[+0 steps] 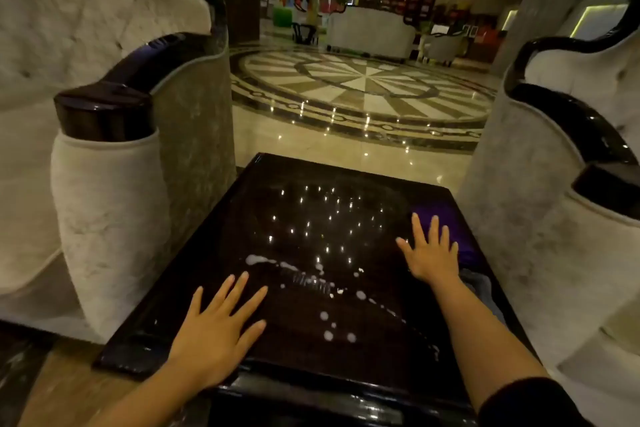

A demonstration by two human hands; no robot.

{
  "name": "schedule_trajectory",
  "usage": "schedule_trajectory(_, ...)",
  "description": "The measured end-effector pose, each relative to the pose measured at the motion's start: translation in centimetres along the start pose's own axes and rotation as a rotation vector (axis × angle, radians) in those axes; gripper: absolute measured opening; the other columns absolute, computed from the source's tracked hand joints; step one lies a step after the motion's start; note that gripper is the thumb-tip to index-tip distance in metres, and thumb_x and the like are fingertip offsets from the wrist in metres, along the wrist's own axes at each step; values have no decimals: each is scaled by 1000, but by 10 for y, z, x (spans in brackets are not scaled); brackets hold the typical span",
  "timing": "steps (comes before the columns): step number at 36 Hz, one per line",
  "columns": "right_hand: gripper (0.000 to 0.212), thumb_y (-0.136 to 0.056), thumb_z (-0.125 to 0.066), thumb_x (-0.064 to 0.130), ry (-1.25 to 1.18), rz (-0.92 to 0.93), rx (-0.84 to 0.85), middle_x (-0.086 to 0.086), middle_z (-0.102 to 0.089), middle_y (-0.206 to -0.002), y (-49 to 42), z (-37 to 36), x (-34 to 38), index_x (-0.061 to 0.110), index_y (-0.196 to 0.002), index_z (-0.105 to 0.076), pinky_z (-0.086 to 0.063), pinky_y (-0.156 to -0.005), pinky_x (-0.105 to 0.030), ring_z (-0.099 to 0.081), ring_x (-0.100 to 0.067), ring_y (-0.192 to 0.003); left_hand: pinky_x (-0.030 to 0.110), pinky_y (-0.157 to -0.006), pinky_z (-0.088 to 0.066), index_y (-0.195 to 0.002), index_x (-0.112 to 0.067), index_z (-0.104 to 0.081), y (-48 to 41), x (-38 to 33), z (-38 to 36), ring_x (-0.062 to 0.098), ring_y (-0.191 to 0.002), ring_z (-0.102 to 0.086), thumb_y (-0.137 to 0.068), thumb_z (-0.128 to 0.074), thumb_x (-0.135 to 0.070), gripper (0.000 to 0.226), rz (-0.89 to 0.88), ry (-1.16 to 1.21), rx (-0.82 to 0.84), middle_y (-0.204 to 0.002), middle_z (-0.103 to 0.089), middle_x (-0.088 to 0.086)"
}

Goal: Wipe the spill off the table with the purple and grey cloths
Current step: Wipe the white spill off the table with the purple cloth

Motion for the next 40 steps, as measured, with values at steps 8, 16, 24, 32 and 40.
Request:
schedule_trajectory(8,55,-96,-20,44,38,-118,41,-12,16,-154,-29,-2,-26,31,-142,7,0,-115,-51,11,-35,-141,42,-112,13,-127,-42,25,-2,1,-2,14,-129,32,-40,40,-74,95,6,-19,-63,-139,30,-12)
schedule_trajectory(16,50,-98,-24,25,158,-127,68,-11,1,-155,-43,-9,-35,26,-144,-4,-6,-114,-52,0,-39,-140,40,-113,12,-128,-42,23,-1,0,0,12,-129,31,-89,-10,-58,53,4,-29,-96,-143,25,-14)
schedule_trajectory(24,60,-91,-35,4,217,-65,66,-11,-13,-154,-42,-3,-29,20,-143,-11,-16,-113,-51,-13,-40,-138,41,-114,9,-129,-43,21,1,-2,2,10,-131,27,-62,18,-67,72,0,-20,-109,-142,22,-15)
schedule_trajectory(32,59,-90,-36,4,201,77,82,-11,-20,-152,-27,-10,-5,22,-142,-15,-19,-110,-50,-19,-42,-135,42,-114,8,-130,-41,19,1,-3,0,10,-131,25,-45,38,-74,93,-11,-15,-117,-142,21,-13)
schedule_trajectory(40,63,-89,-37,2,190,199,92,-9,-17,-154,-9,-24,39,22,-143,-11,-18,-111,-48,-17,-42,-136,45,-115,5,-129,-38,19,0,-1,0,13,-139,17,-53,29,-77,86,-14,-11,-105,-153,10,-7)
Point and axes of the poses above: each hand's wrist, its own y-axis away from the middle knuckle, its own z-axis out of the back of the hand, x = y × z, the point moved 7 cm from there along -y, towards the middle knuckle
